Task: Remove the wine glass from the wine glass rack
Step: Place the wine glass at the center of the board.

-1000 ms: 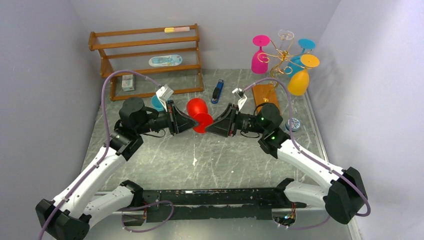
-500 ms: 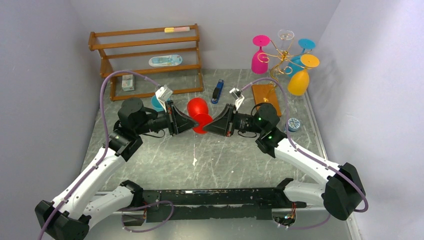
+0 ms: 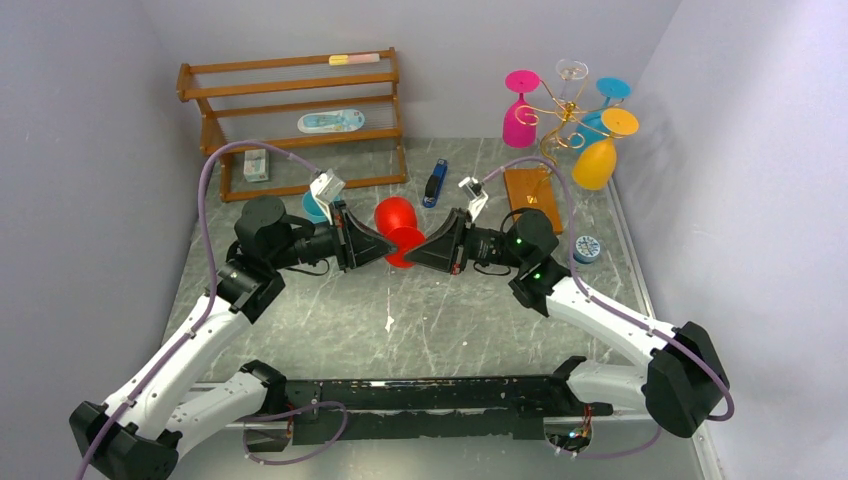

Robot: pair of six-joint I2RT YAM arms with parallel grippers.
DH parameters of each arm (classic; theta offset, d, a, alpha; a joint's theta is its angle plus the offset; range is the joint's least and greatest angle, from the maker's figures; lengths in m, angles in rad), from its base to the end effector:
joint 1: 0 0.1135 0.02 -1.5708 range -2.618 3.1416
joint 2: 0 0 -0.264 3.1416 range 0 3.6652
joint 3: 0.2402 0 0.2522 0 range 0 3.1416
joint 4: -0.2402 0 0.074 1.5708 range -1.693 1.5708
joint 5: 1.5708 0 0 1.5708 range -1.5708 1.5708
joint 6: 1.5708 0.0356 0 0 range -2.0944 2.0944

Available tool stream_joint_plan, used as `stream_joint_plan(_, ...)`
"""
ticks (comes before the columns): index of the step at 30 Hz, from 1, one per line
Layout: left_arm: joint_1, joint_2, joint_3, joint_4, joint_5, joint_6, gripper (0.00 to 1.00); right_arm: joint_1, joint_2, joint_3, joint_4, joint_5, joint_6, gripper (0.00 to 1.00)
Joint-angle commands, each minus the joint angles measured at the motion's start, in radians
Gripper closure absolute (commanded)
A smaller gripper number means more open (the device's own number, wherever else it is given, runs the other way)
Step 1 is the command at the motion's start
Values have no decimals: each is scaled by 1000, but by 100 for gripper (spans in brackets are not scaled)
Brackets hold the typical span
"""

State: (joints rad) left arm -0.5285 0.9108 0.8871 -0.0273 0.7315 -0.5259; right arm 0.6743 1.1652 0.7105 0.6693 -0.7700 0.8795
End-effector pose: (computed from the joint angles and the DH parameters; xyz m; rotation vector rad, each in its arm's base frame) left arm 0.1649 -0.1238 0.3711 0.6182 1.6917 -1.3694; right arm 0.1873 0.1814 0.3236 -0.5995 1.5760 1.7463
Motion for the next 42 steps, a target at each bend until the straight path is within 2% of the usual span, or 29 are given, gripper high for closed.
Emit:
stream_joint_plan(1,-5,2,-10,20,-14,11,95,19,-10,-15,70,-6,5,100)
stream_joint_plan(8,-4,20,25,-42,-30,42,60,27,-13,-17,58,-10,-52,100)
stream_joint_plan(11,-4,20,61,-121,-78,86,38,31,-16,-6,15,-17,-114,100)
stream_joint_plan(15,-5,-3,101,-223,-207,125,19,44,-26,5,-81,-14,-242,100)
stream_joint_plan(19,-5,-38,121,-283,-324,136,6,60,-47,0,-186,22,-401,100)
stream_joint_plan(25,-5,-53,154,-345,-396,155,4,110,-94,-37,-307,46,-714,100)
stream_joint_plan(29,-5,-25,191,-410,-405,180,4,219,-96,-1,-531,83,-1116,100)
stream_joint_plan(32,-5,-15,202,-424,-404,188,3,302,-91,-1,-616,187,-1316,100)
stream_joint_plan(37,-5,-9,211,-428,-384,204,4,417,-101,-71,-588,420,-1474,100)
stream_joint_plan(42,-5,18,226,-482,-331,254,3,491,-124,-162,-519,539,-1605,100)
